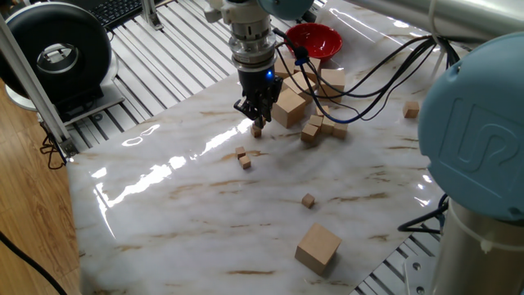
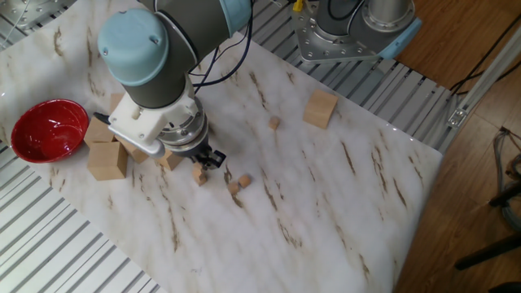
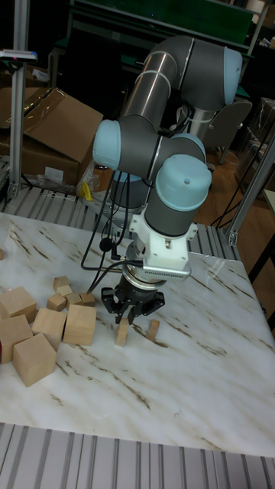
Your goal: Stack the blocks in a vertical line of five
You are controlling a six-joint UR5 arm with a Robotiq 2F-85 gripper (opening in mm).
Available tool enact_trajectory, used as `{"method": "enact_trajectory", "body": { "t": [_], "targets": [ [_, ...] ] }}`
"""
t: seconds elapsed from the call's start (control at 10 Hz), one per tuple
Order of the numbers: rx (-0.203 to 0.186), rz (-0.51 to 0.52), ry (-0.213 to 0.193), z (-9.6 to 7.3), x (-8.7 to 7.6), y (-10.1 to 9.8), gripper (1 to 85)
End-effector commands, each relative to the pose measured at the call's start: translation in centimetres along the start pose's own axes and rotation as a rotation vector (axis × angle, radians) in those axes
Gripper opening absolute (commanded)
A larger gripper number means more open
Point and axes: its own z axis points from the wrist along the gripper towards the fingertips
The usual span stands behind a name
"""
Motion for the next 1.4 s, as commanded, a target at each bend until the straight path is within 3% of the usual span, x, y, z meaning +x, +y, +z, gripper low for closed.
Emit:
{"method": "enact_trajectory", "body": {
  "t": [0.0,1.3],
  "targets": [
    [-0.015,-0.003,-0.005,-0.02,-0.20,0.27,30.0],
    [-0.019,-0.048,0.006,-0.18,0.17,0.39,39.3]
  ]
}}
